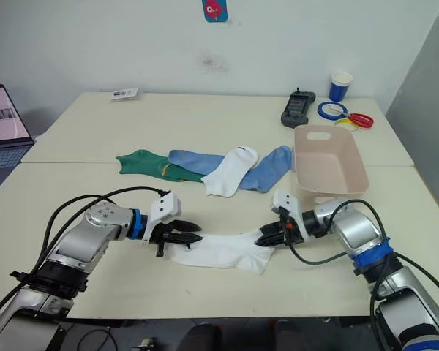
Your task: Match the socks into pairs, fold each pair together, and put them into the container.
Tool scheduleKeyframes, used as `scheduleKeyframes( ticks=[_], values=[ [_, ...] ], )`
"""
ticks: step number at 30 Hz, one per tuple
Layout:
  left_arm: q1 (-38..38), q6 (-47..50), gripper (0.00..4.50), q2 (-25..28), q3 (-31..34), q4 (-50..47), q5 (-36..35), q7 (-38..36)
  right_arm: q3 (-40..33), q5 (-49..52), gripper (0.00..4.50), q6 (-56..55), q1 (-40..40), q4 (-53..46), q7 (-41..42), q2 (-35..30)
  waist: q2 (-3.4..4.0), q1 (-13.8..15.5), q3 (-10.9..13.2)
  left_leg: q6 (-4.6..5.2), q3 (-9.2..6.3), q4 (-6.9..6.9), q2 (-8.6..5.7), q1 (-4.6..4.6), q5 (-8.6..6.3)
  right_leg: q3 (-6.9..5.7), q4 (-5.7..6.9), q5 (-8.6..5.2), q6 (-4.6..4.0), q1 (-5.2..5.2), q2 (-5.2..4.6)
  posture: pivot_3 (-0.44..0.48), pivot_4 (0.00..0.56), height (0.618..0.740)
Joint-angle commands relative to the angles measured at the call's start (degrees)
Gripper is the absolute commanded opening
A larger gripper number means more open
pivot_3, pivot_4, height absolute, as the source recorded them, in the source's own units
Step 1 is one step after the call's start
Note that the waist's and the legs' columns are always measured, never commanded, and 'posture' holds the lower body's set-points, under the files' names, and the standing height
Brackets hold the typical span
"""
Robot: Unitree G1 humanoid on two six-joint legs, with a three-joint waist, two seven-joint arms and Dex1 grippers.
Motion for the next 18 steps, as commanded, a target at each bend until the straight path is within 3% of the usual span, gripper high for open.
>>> scheduleKeyframes(
  ticks=[1,3,6,12,18],
  values=[
    [-0.36,-1.88,2.46,0.46,3.42,0.76,0.88,2.19,-4.35,0.0,2.75,-1.82,0.27,-1.84,-0.18,-2.64,0.0,0.0,0.0,0.0,-0.01,0.0,0.0,0.0,0.0,0.0,0.0,0.0,0.0,0.0,0.0,0.0,0.15,0.74],
    [1.0,-2.77,3.17,0.44,5.56,0.39,0.41,4.17,-5.74,0.02,3.52,-2.41,1.59,-2.87,0.22,-4.62,0.0,0.0,0.0,-0.01,-0.02,0.0,0.01,0.0,0.0,0.0,0.0,0.0,-0.01,0.0,0.0,0.0,0.15,0.74],
    [4.81,-3.6,4.08,1.2,9.57,-1.13,-0.24,6.99,-8.18,1.2,3.54,-0.78,4.65,-6.84,0.05,-7.21,0.0,-0.01,0.0,-0.01,-0.04,-0.02,0.05,0.01,0.0,0.01,0.01,0.01,-0.02,0.0,-0.02,0.0,0.15,0.74],
    [18.79,-4.1,4.08,5.25,20.09,-12.16,-6.46,4.84,-12.67,6.03,3.54,6.77,15.22,-22.44,-4.62,-8.93,0.0,-0.54,0.0,-0.16,-0.1,-0.09,0.23,0.03,0.09,0.01,-0.01,0.0,-0.06,-0.01,-0.18,0.0,0.15,0.74],
    [26.24,1.46,4.08,5.85,22.1,-17.01,-6.84,8.44,-12.38,7.97,3.54,12.91,20.49,-28.69,-13.08,-4.81,0.0,-0.18,0.0,-0.25,-0.16,-0.09,0.18,0.09,0.14,-0.04,0.0,-0.08,0.14,0.06,-0.19,0.0,0.15,0.74]
  ],
)
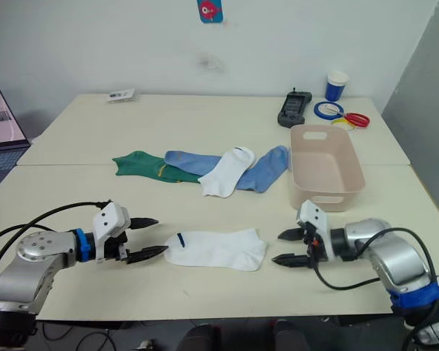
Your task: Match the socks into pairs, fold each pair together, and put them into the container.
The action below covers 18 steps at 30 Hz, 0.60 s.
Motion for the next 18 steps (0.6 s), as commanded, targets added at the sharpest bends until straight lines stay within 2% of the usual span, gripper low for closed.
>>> scheduleKeyframes(
  ticks=[1,4,7,15,18],
  values=[
    [2.7,5.79,4.08,0.06,1.44,-4.46,-2.23,2.08,-1.49,2.33,3.54,3.51,0.56,-2.82,-4.84,2.74,-0.01,0.0,0.0,-0.12,0.04,0.0,-0.02,0.02,0.07,0.05,-0.01,0.12,0.06,0.0,0.0,0.0,0.15,0.74],
    [6.28,13.57,4.08,-0.21,2.37,-8.9,-5.62,3.49,-1.47,1.97,3.54,5.03,0.48,-1.69,-8.43,5.11,-0.05,-0.06,-0.03,-0.25,0.09,0.01,-0.02,0.03,0.15,0.08,-0.01,0.24,0.14,-0.01,0.01,0.0,0.15,0.74],
    [8.02,17.04,4.08,-1.76,3.1,-10.06,-7.14,6.12,-1.05,1.55,3.54,5.1,0.68,-0.23,-10.28,5.93,-0.06,-0.04,-0.04,-0.25,0.09,-0.02,-0.03,0.01,0.15,0.12,-0.04,0.22,0.14,-0.02,0.07,0.0,0.15,0.74],
    [5.62,30.72,4.08,-7.0,3.7,-11.99,-15.26,11.8,-2.56,7.06,3.54,12.42,-0.97,0.8,-12.21,8.25,-0.05,0.09,-0.11,-0.24,0.04,-0.01,-0.08,0.01,0.15,0.09,-0.03,0.22,0.14,0.02,0.11,0.0,0.15,0.74],
    [5.2,32.02,3.48,-6.85,2.47,-11.73,-14.97,12.3,-3.04,8.32,3.54,14.51,-1.58,0.88,-13.61,9.59,-0.04,0.14,-0.14,-0.24,0.04,-0.01,-0.1,0.01,0.15,0.11,-0.03,0.22,0.14,0.03,0.12,0.0,0.15,0.74]
  ],
)
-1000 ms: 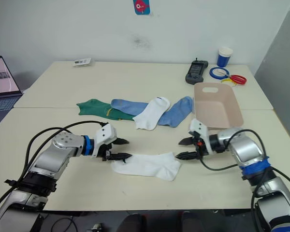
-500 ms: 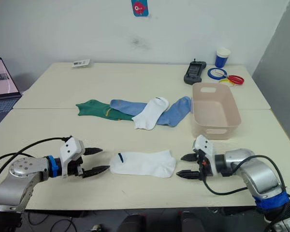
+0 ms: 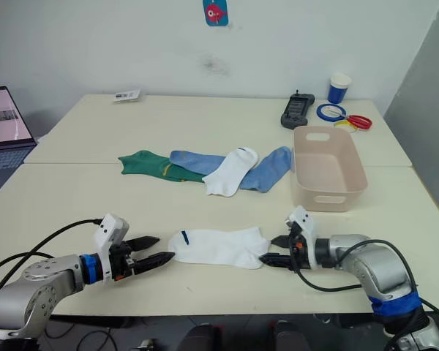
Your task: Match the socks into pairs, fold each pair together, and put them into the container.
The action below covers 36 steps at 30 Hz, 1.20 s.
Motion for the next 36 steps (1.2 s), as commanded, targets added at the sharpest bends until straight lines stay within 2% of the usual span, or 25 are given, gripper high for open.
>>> scheduleKeyframes(
  ticks=[1,3,11,21,36],
  values=[
    [0.59,2.36,3.16,0.03,-2.79,-0.31,-0.25,0.08,-2.02,2.37,3.36,2.3,-1.38,-0.98,-1.92,1.45,-0.01,0.0,-0.01,0.0,0.01,0.0,-0.01,0.0,0.0,0.01,0.0,0.0,0.0,0.0,0.0,0.0,0.15,0.74],
    [0.44,2.48,2.57,0.01,-3.01,-0.32,-0.45,-0.04,-2.67,2.69,2.94,3.14,-2.08,-0.11,-3.4,2.71,-0.01,-0.03,-0.01,0.0,0.03,0.0,0.0,0.0,0.0,0.04,-0.01,0.0,0.0,0.0,0.0,0.0,0.15,0.74],
    [0.63,1.99,0.06,0.48,-2.66,-0.35,-0.81,-0.34,-3.49,4.42,0.04,4.98,-2.09,-0.68,-4.39,2.58,0.0,-0.03,-0.02,0.0,0.04,-0.01,0.0,-0.01,0.0,0.05,-0.01,0.0,0.0,-0.03,0.0,0.0,0.15,0.74],
    [4.1,1.5,0.02,2.81,-0.05,-1.43,-1.38,-0.51,-4.09,6.39,0.01,7.65,-1.64,-2.77,-5.06,0.21,0.0,-0.16,-0.02,0.01,0.03,-0.01,0.0,0.0,-0.01,0.04,-0.01,0.0,-0.01,-0.05,0.0,0.0,0.15,0.74],
    [9.92,3.52,0.02,3.59,2.03,-6.71,-4.61,-0.32,-2.47,6.21,0.01,8.24,-3.17,0.09,-5.07,1.78,0.0,-0.24,-0.02,0.01,0.03,-0.02,0.02,0.0,-0.01,0.08,-0.01,0.0,-0.02,-0.07,0.0,0.0,0.15,0.74]
  ],
)
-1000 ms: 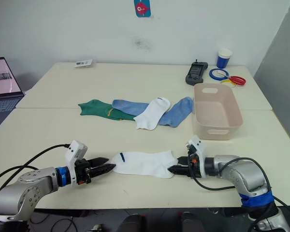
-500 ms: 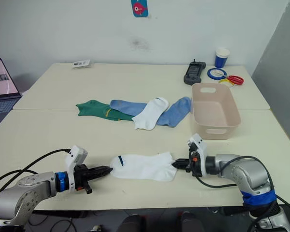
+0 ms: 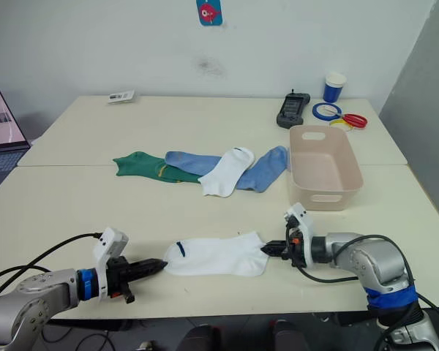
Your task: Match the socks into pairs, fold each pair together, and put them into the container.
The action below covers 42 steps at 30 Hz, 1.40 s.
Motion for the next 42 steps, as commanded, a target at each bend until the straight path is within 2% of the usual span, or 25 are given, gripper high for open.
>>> scheduleKeyframes(
  ticks=[1,3,5,6,9,15,17,19,20,23,28,31,34,37,42],
  values=[
    [0.6,0.95,0.02,0.7,0.68,-0.54,-0.48,0.44,-0.09,1.12,0.01,-0.11,-0.86,-0.36,0.36,0.08,0.0,0.07,0.0,0.0,-0.01,0.0,0.0,0.0,0.0,0.0,0.0,0.0,0.0,0.0,0.0,0.0,0.15,0.74],
    [0.53,0.6,0.02,0.94,0.51,-0.18,-0.28,0.48,0.02,1.5,0.01,-0.01,-0.77,-0.63,1.01,-0.23,0.0,0.09,0.0,0.0,0.0,0.01,-0.01,0.0,0.0,-0.01,0.0,0.0,0.0,0.01,0.01,0.0,0.15,0.74],
    [0.26,-0.57,0.0,0.93,0.17,0.3,0.51,0.6,0.38,1.28,0.46,-0.78,-0.33,-1.03,1.86,-0.82,0.0,0.11,0.0,0.0,0.01,0.01,-0.02,0.0,0.0,0.0,0.0,0.0,0.0,0.0,0.01,0.0,0.15,0.74],
    [-0.03,-1.22,0.4,0.83,0.05,0.67,0.94,0.74,0.38,1.07,0.69,-1.05,-0.06,-1.11,1.89,-1.01,0.0,0.12,0.0,0.0,0.01,0.01,-0.02,0.0,0.0,0.0,0.0,0.0,0.0,0.0,0.01,0.0,0.15,0.74],
    [-0.52,-0.96,1.2,1.27,0.51,1.36,0.37,0.13,-0.37,0.86,1.73,-1.87,0.48,-1.46,2.18,-1.97,0.0,0.13,0.0,0.0,-0.01,0.0,-0.02,0.0,0.0,-0.03,0.0,0.0,0.0,0.0,0.01,0.0,0.15,0.74],
    [-1.3,-0.41,3.08,5.27,4.12,5.9,-0.91,-3.17,-3.08,0.13,3.91,-6.29,2.13,-2.62,2.74,-5.11,0.0,0.03,0.0,0.0,-0.01,0.0,0.0,0.02,0.0,-0.04,0.0,-0.02,-0.04,0.0,0.02,0.0,0.15,0.74],
    [-2.4,-0.68,3.68,6.93,6.15,8.16,-1.51,-4.3,-4.21,-0.33,4.5,-8.77,2.45,-3.68,2.8,-6.14,0.0,-0.06,0.0,0.0,-0.03,-0.01,0.02,0.03,0.0,-0.07,0.01,-0.03,-0.06,-0.01,0.05,0.0,0.15,0.74],
    [-3.08,-1.23,4.32,7.73,7.07,9.49,-1.7,-4.83,-4.61,-1.01,4.5,-11.1,2.75,-4.45,2.8,-6.85,0.0,-0.13,0.0,0.0,-0.04,-0.01,0.05,0.03,0.0,-0.1,0.02,-0.04,-0.07,-0.02,0.08,0.0,0.15,0.74],
    [-3.86,-2.38,4.47,7.96,8.49,10.28,-2.04,-5.32,-5.35,-1.65,4.5,-13.01,3.24,-5.87,2.95,-7.94,0.0,-0.1,0.0,0.0,-0.04,-0.02,0.06,0.02,0.0,-0.08,0.02,-0.04,-0.07,-0.03,0.09,0.0,0.15,0.74],
    [-6.4,-6.99,4.47,7.25,12.61,12.36,-1.59,-4.31,-9.72,-1.59,4.5,-16.66,5.62,-10.31,3.66,-11.59,-0.02,0.27,0.02,0.0,-0.03,-0.02,0.03,-0.06,0.0,-0.11,-0.03,-0.05,-0.07,-0.06,0.07,0.0,0.15,0.74],
    [-8.72,-21.17,4.47,3.92,12.65,14.24,5.65,-0.4,-12.4,-6.52,4.5,-28.5,11.98,-12.57,6.44,-16.04,-0.06,0.56,0.0,-0.01,0.02,-0.02,-0.01,-0.07,0.0,-0.11,-0.1,-0.05,-0.05,0.01,-0.02,0.0,0.15,0.74],
    [-9.85,-30.95,4.47,0.46,12.32,14.45,9.17,0.96,-12.21,-10.56,4.5,-37.6,13.0,-11.62,6.77,-15.48,-0.07,0.45,0.0,-0.01,0.09,0.0,0.0,-0.07,0.0,-0.02,-0.09,-0.02,-0.01,0.01,-0.06,0.0,0.15,0.74],
    [-9.98,-35.11,4.47,-0.58,10.68,14.97,12.25,1.4,-10.83,-13.39,4.5,-43.05,12.59,-10.65,5.71,-13.77,-0.16,0.27,-0.04,-0.02,0.15,0.01,0.0,-0.02,0.0,0.02,-0.09,0.0,0.01,0.01,-0.05,0.0,0.15,0.74],
    [-10.37,-33.84,4.47,-0.87,9.4,14.4,11.82,1.23,-9.54,-13.42,4.5,-43.06,11.01,-10.96,4.25,-11.42,-0.15,0.23,-0.04,-0.02,0.18,-0.02,0.05,0.01,0.01,-0.03,-0.02,-0.02,-0.03,-0.01,0.02,0.0,0.15,0.74],
    [-15.57,-29.6,4.47,-3.9,4.23,14.47,11.36,3.04,-1.94,-17.13,4.5,-39.52,1.53,-10.82,-0.92,-5.16,-0.15,0.18,-0.04,-0.19,0.17,-0.01,0.06,0.0,0.1,-0.11,0.04,-0.02,-0.04,0.0,0.04,0.0,0.15,0.74]
  ],
)
